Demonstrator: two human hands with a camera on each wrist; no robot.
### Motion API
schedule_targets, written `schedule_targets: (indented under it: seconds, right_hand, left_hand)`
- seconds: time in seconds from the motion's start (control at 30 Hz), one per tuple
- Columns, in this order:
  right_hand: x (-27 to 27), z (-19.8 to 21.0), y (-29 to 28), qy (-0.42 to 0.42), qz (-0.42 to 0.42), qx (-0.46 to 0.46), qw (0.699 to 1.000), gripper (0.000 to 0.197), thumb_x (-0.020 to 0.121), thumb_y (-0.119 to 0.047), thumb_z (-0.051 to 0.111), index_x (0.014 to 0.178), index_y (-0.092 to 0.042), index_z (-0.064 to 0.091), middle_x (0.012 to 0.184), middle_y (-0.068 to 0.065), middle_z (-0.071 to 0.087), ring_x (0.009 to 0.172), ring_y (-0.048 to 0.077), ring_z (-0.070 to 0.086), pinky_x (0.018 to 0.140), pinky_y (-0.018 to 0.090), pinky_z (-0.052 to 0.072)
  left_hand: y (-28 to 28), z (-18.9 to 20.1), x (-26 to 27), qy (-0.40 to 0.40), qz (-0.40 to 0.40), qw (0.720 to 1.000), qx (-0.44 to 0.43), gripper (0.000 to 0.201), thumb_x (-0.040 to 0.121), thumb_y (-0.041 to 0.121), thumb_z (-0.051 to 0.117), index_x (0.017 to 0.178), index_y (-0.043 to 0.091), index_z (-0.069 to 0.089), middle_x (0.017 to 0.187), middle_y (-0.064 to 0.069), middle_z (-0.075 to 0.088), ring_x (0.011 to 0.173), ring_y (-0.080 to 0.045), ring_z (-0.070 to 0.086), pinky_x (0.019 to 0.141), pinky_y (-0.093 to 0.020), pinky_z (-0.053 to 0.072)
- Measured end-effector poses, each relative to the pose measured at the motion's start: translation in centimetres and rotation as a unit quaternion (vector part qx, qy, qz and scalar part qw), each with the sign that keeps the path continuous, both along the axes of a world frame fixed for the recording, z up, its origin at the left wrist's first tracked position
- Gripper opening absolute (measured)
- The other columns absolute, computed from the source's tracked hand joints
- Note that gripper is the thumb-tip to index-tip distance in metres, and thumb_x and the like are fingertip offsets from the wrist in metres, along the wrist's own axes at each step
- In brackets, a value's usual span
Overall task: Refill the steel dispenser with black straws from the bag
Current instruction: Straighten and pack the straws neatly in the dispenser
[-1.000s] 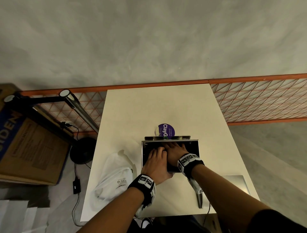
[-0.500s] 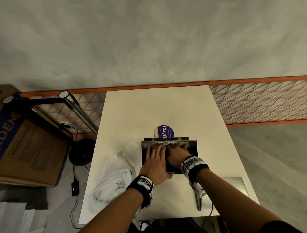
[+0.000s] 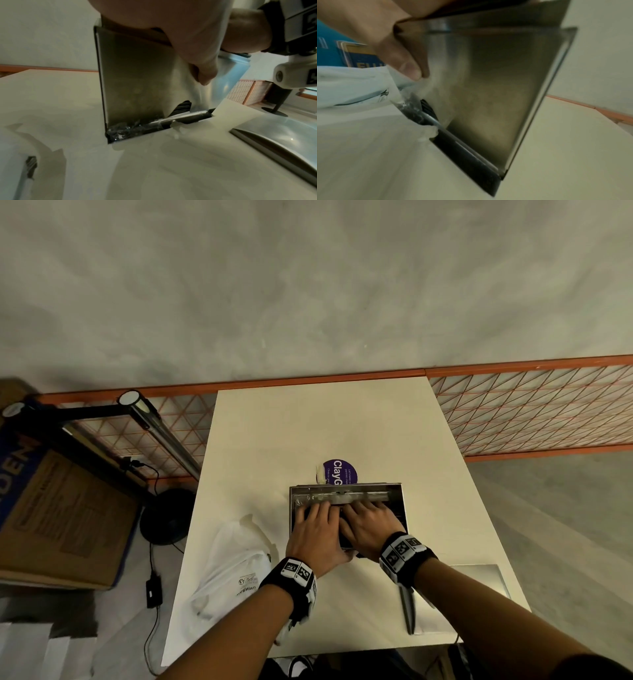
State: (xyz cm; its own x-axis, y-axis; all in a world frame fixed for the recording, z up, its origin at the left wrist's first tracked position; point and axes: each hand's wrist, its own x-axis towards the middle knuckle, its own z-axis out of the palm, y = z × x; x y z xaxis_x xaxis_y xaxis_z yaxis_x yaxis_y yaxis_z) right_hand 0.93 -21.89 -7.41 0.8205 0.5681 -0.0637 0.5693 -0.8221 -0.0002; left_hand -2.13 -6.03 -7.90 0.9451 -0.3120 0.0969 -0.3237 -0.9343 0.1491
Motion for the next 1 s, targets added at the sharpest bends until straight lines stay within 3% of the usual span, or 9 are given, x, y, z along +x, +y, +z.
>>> schedule_targets:
  seconds: [0.07,0.2,0.33,0.5,0.57,0.73,0.9,1.0]
  right_hand:
    - [-0.2,0.1,-0.2,-0.020,0.002,0.011,1.000,0.050,0.103,-0.045,0.014,0.107,-0.019,0.056,0.106,0.005,0.062,0.094,0.029,0.058,0.074,0.042,0.043]
    - [-0.6,0.4,-0.2,-0.053,-0.002,0.023,0.998,0.039,0.103,-0.045,0.028,0.098,-0.017,0.054,0.091,0.005,0.060,0.079,0.028,0.055,0.068,0.041,0.043]
    - [-0.7,0.2,-0.3,-0.061,0.002,0.036,0.998,0.039,0.102,-0.048,0.031,0.100,-0.017,0.056,0.089,0.004,0.061,0.075,0.027,0.057,0.067,0.041,0.043]
    - [-0.3,0.9,-0.6,-0.078,-0.018,0.044,0.996,0.044,0.102,-0.049,0.029,0.117,-0.018,0.057,0.112,0.004,0.059,0.100,0.026,0.057,0.084,0.047,0.040]
    - [-0.5,1.2,-0.6,-0.079,-0.035,0.048,0.995,0.045,0.101,-0.050,0.031,0.118,-0.018,0.057,0.112,0.004,0.057,0.098,0.026,0.056,0.086,0.048,0.039]
    - [-1.8,1.5,-0.9,-0.089,-0.020,0.097,0.991,0.037,0.090,-0.051,0.050,0.097,-0.016,0.058,0.097,0.005,0.056,0.083,0.026,0.053,0.072,0.041,0.042]
    - [-2.9,0.1,-1.9,-0.019,0.002,0.089,0.996,0.038,0.084,-0.054,0.054,0.087,-0.017,0.061,0.086,0.001,0.059,0.076,0.023,0.057,0.062,0.036,0.047]
    - [-2.7,-0.3,-2.6,0.018,-0.011,0.039,0.999,0.040,0.078,-0.053,0.058,0.097,-0.019,0.066,0.096,-0.001,0.061,0.085,0.022,0.060,0.067,0.038,0.049]
  left_hand:
    - [0.0,0.2,-0.1,-0.007,0.005,1.000,0.002,0.079,0.064,0.075,0.055,0.117,0.017,0.059,0.115,0.001,0.060,0.112,-0.023,0.054,0.102,-0.046,0.040]
    - [0.0,0.2,-0.3,0.001,0.007,1.000,0.012,0.075,0.066,0.072,0.058,0.117,0.018,0.056,0.113,0.001,0.055,0.107,-0.023,0.052,0.104,-0.048,0.036]
    - [-0.1,0.0,-0.7,0.003,0.007,1.000,0.006,0.082,0.065,0.073,0.060,0.125,0.018,0.054,0.124,0.002,0.053,0.118,-0.022,0.051,0.116,-0.055,0.026]
    - [0.0,0.0,-0.6,0.010,0.005,1.000,-0.005,0.104,0.064,0.079,0.061,0.144,0.016,0.044,0.142,0.001,0.046,0.137,-0.020,0.042,0.121,-0.060,0.017]
    - [-0.1,0.0,-0.2,0.018,0.002,1.000,-0.011,0.104,0.064,0.077,0.062,0.145,0.016,0.043,0.143,0.000,0.045,0.138,-0.021,0.041,0.121,-0.060,0.017]
    - [0.3,0.4,0.8,0.045,-0.015,0.999,-0.009,0.096,0.066,0.067,0.056,0.147,0.018,0.039,0.140,-0.001,0.043,0.139,-0.022,0.038,0.123,-0.059,0.015]
    - [0.7,0.3,1.6,0.069,-0.051,0.996,-0.037,0.087,0.070,0.067,0.065,0.142,0.023,0.042,0.133,0.003,0.041,0.132,-0.021,0.039,0.122,-0.051,0.024]
    - [1.2,0.5,1.5,0.055,-0.085,0.993,-0.062,0.068,0.073,0.059,0.068,0.131,0.027,0.049,0.127,0.006,0.041,0.122,-0.017,0.043,0.113,-0.038,0.034]
